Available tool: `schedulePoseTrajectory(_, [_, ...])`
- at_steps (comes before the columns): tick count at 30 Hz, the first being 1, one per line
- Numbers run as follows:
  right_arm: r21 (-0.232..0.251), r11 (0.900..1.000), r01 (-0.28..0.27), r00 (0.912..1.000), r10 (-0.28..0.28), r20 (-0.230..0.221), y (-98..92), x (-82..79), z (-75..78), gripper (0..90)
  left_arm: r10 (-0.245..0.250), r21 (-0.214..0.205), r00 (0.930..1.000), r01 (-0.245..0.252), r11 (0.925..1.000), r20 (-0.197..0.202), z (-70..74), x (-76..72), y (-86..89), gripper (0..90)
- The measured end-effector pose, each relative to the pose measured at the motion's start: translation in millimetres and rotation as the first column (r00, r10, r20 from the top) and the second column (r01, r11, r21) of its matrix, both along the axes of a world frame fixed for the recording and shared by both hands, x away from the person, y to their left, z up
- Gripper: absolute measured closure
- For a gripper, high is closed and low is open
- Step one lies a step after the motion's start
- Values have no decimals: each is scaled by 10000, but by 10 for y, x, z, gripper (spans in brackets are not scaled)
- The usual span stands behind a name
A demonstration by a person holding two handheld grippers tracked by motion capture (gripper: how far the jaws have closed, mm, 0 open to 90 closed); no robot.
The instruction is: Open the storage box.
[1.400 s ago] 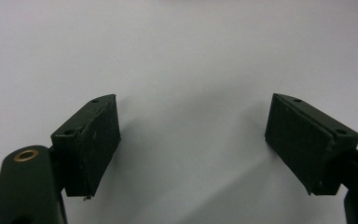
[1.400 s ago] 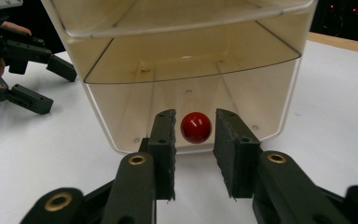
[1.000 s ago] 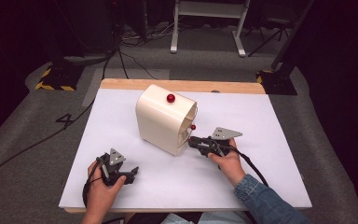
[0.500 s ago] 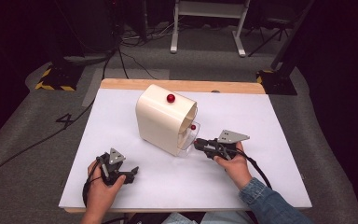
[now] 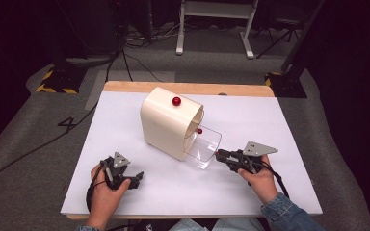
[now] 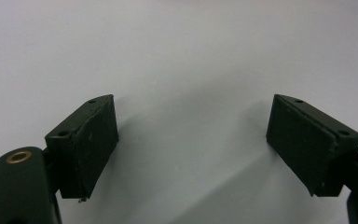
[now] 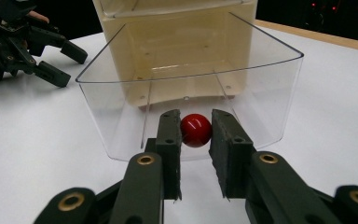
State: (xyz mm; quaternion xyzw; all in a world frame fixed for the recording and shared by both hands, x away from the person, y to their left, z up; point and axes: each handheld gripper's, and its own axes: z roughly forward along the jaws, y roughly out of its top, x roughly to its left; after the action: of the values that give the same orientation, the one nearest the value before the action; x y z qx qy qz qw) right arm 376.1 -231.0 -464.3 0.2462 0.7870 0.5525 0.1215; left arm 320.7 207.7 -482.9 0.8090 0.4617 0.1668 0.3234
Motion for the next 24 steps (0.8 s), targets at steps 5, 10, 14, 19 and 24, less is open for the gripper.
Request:
schedulePoseTrajectory(5, [20, 10000, 61, 10000, -61, -77, -110, -57, -4, 739, 1, -4, 10000, -1, 10000, 2, 0, 0, 0, 164])
schedulePoseTrajectory(10, [-26, 10000, 88, 9998, -88, -187, -155, -75, -26, 739, 18, -16, 10000, -18, 10000, 46, -4, -3, -1, 164])
schedulePoseTrajectory(14, [-206, 9998, 33, 9995, -39, -314, -149, -79, -73, 737, 9, -12, 10000, -9, 10000, 10, -1, -1, 0, 164])
schedulePoseTrajectory(19, [-439, 9990, 7, 9994, -22, -346, -146, -97, -95, 738, 18, -22, 10000, -17, 10000, 45, -4, -3, 0, 164])
schedulePoseTrajectory(24, [-562, 9984, 11, 9988, -38, -480, -159, -97, -116, 707, 14, -29, 10000, -14, 10000, 50, -4, -3, 0, 164])
